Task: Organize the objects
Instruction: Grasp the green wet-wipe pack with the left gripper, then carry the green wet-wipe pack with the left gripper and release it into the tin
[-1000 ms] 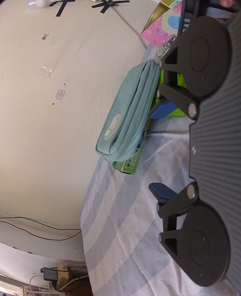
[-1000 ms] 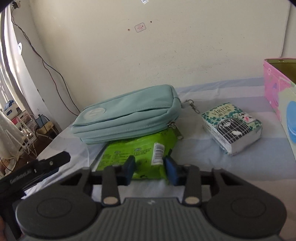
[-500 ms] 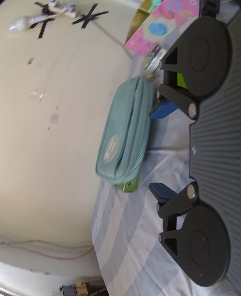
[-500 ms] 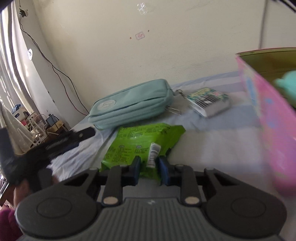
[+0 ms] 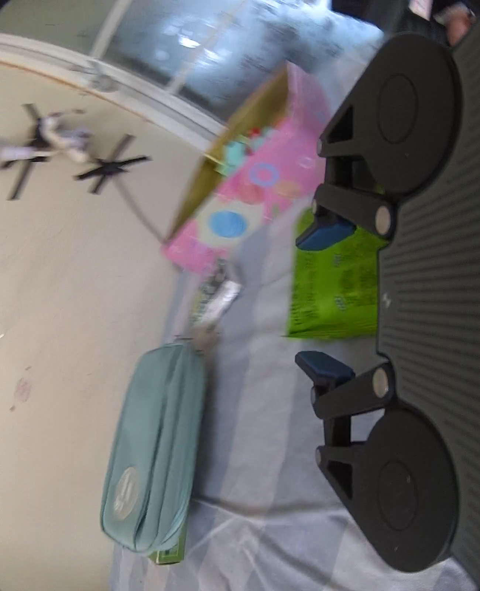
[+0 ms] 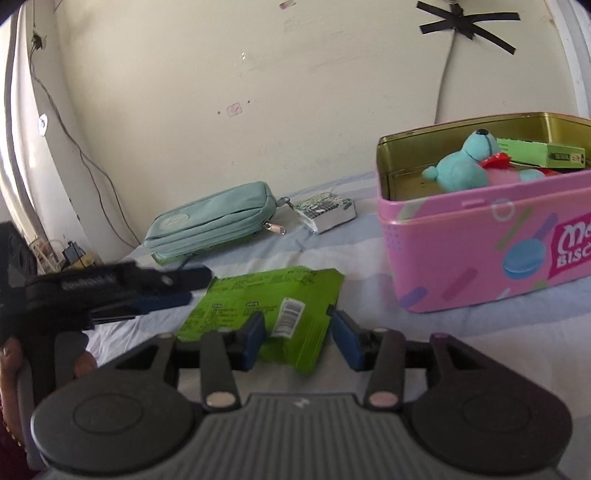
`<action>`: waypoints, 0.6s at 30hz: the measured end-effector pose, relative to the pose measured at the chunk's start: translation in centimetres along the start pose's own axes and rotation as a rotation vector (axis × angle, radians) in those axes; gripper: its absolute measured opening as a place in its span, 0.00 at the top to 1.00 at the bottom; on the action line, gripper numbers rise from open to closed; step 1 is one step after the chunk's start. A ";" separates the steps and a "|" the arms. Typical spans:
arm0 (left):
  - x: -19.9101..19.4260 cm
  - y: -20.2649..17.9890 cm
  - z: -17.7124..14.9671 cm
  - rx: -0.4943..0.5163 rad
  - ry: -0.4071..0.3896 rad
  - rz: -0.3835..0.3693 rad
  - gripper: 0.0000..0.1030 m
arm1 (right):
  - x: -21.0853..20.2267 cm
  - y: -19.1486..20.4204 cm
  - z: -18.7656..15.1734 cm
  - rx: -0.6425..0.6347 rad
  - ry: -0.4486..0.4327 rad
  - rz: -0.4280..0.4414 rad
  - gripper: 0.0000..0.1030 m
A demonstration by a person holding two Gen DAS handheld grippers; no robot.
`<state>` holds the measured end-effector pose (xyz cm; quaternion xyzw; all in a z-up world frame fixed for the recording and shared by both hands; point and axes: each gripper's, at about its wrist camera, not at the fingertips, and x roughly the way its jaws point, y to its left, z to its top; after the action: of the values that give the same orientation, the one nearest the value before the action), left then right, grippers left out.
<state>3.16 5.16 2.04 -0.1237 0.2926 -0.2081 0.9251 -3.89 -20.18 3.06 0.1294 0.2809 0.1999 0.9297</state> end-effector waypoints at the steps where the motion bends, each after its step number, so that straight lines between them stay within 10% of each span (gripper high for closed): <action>1: 0.5 -0.1 -0.3 -0.002 0.023 0.009 0.40 | 0.3 0.3 -0.1 -0.009 0.005 -0.002 0.57; 10: -0.1 -2.6 -1.8 0.060 -0.007 0.013 0.53 | -0.1 1.1 -0.9 -0.041 0.023 0.053 0.78; 18: -1.7 -6.7 0.0 0.103 -0.180 -0.080 0.53 | -5.1 2.2 -1.7 -0.155 -0.275 -0.045 0.80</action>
<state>-0.18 0.04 5.20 -0.1056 0.1918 -0.2478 0.9437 -9.40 -20.24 4.87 0.0771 0.1375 0.1807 0.9708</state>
